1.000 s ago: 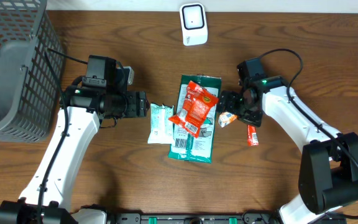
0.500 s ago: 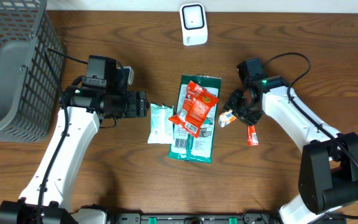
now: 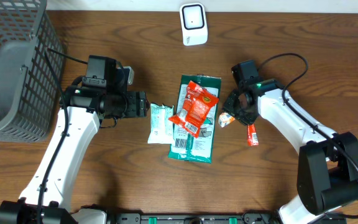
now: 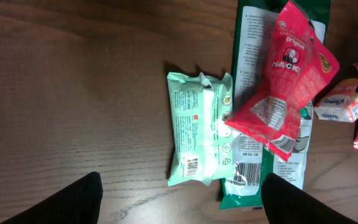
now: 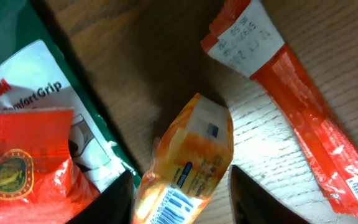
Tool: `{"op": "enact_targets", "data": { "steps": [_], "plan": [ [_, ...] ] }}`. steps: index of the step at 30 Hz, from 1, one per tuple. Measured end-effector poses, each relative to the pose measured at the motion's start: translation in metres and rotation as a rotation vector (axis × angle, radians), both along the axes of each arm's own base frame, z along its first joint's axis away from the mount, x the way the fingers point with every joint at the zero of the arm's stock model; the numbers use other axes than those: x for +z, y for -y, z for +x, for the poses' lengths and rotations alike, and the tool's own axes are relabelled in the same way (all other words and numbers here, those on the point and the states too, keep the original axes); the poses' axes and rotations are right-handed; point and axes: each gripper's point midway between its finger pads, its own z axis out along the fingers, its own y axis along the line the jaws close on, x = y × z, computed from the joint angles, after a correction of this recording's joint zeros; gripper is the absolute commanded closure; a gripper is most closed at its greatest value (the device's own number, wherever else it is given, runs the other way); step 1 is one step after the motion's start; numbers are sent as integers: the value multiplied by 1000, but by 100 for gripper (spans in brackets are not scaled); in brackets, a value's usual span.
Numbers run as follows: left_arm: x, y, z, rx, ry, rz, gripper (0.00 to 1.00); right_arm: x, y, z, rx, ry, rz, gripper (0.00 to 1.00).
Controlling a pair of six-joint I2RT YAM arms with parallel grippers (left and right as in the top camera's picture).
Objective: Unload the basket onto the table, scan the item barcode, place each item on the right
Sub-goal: 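Close the right gripper on the orange box and lift it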
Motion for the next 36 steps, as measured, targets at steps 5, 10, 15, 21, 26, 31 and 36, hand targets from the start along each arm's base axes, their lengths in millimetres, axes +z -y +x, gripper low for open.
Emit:
{"op": "enact_targets", "data": {
  "steps": [5, 10, 15, 21, 26, 31, 36],
  "plan": [
    [0, 0, 0, 0, 0, 0, 18, 1, 0, 3, 60, 23, -14, 69],
    [0, 0, 0, 0, 0, 0, 18, 1, 0, 3, 90, 25, -21, 70],
    [0, 0, 0, 0, 0, 0, 18, 1, 2, 4, 154, 39, -44, 85],
    [0, 0, 0, 0, 0, 0, 18, 1, 10, 8, 319, 67, -134, 74],
    [0, 0, 0, 0, 0, 0, 18, 1, 14, 11, 430, 87, -182, 60],
    [0, 0, 0, 0, 0, 0, 18, 1, 11, 10, 521, 94, -186, 46],
    [0, 0, 0, 0, 0, 0, 18, 0, 7, 3, 551, 71, -155, 51]
  ]
}}
